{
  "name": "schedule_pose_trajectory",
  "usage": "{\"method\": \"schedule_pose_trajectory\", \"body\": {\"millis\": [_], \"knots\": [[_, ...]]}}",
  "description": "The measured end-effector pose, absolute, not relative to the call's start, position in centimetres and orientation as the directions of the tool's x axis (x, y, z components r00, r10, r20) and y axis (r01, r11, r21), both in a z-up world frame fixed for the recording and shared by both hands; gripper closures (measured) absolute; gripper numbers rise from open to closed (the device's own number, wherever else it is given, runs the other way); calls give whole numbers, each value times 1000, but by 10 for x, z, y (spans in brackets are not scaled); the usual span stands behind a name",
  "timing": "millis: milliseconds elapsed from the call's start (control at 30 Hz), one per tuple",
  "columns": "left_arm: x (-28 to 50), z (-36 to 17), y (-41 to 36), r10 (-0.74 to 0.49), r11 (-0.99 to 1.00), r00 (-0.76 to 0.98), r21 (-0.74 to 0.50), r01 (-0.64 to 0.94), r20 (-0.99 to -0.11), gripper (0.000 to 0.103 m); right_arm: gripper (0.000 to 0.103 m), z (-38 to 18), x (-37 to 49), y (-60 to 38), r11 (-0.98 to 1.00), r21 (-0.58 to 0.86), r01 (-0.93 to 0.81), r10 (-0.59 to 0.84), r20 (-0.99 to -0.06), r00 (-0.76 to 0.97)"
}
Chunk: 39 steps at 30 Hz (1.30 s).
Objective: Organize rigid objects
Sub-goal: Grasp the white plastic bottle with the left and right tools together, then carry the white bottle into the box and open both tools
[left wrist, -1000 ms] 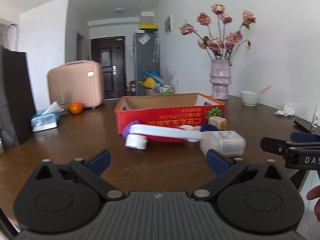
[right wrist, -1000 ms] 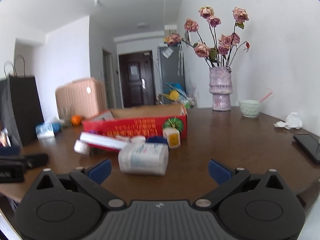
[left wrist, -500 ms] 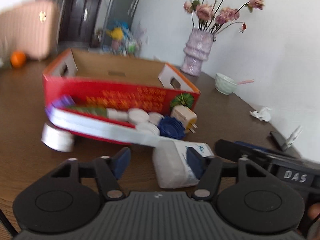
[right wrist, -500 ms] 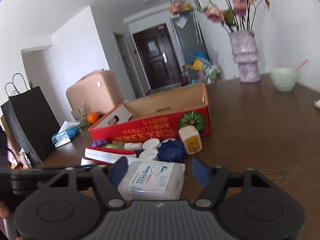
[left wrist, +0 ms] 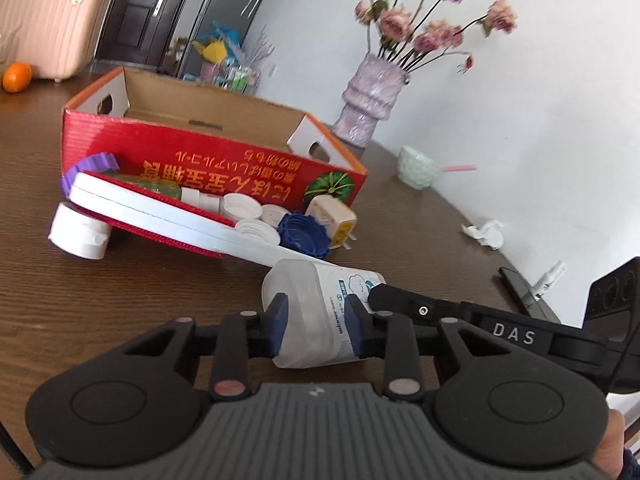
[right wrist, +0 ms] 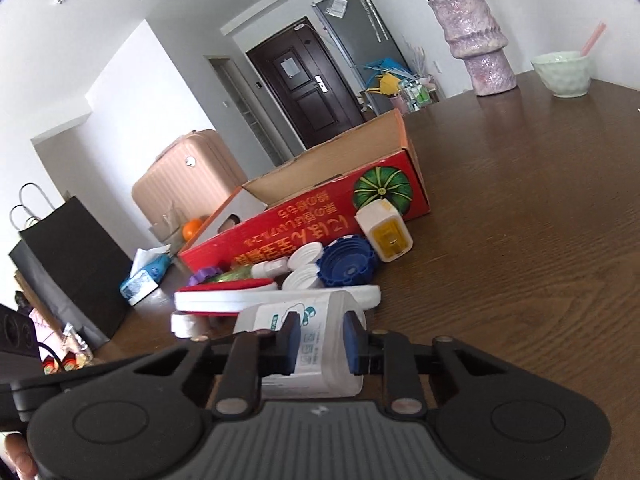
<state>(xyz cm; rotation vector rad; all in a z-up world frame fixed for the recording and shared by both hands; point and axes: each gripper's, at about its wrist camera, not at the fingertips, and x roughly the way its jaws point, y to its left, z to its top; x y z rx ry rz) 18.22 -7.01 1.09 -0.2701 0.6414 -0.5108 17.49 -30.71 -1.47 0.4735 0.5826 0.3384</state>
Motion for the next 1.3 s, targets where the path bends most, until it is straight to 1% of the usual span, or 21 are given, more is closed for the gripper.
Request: {"method": "schedule_pose_trajectory", "body": {"millis": [100, 200, 333, 433, 600, 800, 967, 1100, 1300], "knots": [[169, 20, -69, -530, 844, 709, -371, 388, -464, 72, 80, -5, 167, -305, 837, 516, -180, 430, -419, 800], [166, 34, -67, -526, 846, 729, -355, 398, -437, 72, 80, 10, 164, -301, 850, 488, -200, 418, -392, 820], [177, 55, -55, -525, 839, 753, -389, 379, -396, 72, 80, 29, 172, -296, 842, 487, -231, 436, -362, 824], [189, 73, -52, -510, 846, 774, -380, 374, -374, 72, 80, 46, 185, -290, 844, 473, -252, 439, -341, 831], [223, 107, -47, -497, 850, 802, -370, 374, -331, 72, 80, 82, 222, -283, 850, 443, -286, 435, -283, 855], [296, 136, -44, -479, 855, 823, -376, 358, -306, 72, 80, 115, 293, -277, 858, 404, -316, 430, -232, 872], [365, 135, -42, -456, 864, 825, -389, 320, -334, 72, 80, 116, 362, -269, 871, 383, -308, 421, -256, 870], [414, 122, -38, -436, 870, 822, -405, 281, -366, 72, 80, 104, 416, -263, 879, 379, -289, 414, -308, 856], [469, 81, -36, -414, 879, 779, -429, 208, -471, 72, 80, 69, 471, -255, 886, 383, -260, 417, -416, 808]]}}
